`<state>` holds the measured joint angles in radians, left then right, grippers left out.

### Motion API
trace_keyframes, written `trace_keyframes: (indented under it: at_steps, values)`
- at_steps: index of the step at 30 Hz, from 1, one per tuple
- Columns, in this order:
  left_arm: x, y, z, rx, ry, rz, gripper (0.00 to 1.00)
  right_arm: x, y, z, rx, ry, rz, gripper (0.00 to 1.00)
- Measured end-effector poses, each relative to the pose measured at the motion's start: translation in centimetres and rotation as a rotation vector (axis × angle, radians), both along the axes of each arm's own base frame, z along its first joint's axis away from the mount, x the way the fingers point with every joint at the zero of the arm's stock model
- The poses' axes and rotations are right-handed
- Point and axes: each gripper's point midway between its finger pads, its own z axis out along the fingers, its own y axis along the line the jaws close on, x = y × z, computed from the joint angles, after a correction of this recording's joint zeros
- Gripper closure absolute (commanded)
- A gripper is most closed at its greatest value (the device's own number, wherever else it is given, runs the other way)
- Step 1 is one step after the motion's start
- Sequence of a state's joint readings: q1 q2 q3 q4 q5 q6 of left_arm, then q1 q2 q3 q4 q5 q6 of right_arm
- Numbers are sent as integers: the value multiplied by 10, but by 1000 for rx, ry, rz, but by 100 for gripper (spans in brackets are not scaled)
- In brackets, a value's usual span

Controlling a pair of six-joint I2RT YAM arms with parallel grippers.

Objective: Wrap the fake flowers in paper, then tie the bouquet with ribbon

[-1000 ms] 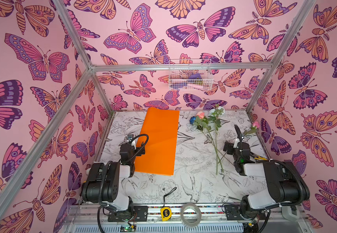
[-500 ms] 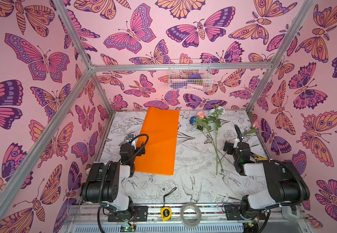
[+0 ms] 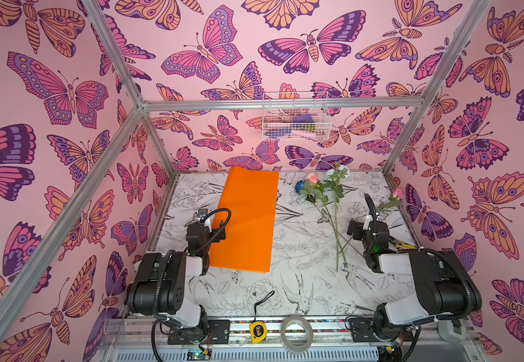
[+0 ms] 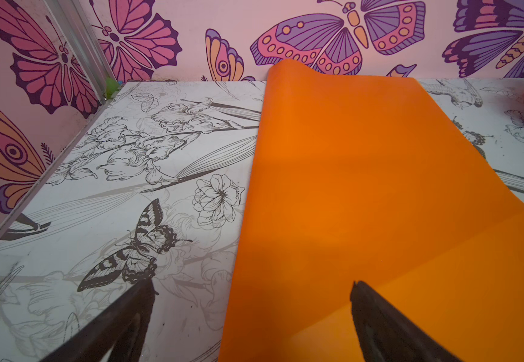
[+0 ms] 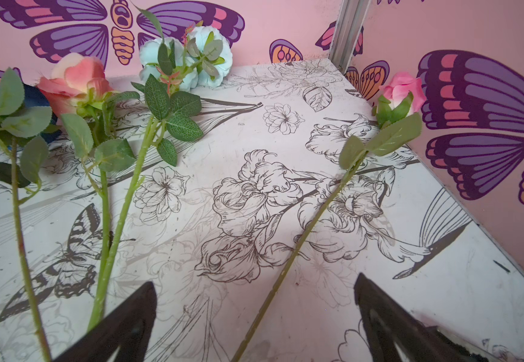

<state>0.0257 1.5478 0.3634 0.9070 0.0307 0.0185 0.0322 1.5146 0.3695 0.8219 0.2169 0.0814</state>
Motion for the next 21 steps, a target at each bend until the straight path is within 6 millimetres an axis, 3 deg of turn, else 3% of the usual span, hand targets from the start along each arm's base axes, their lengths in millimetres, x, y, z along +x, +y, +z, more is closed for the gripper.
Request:
trace_keyframes:
  at_steps: [16,21]
  values:
    - [0,-3,1,-6,-3,-18,1,0,0,0,0,0,0,1]
    - [-5,-4,22,-6,-38,-20,1,-1,-4,4,-8,7,-25,1]
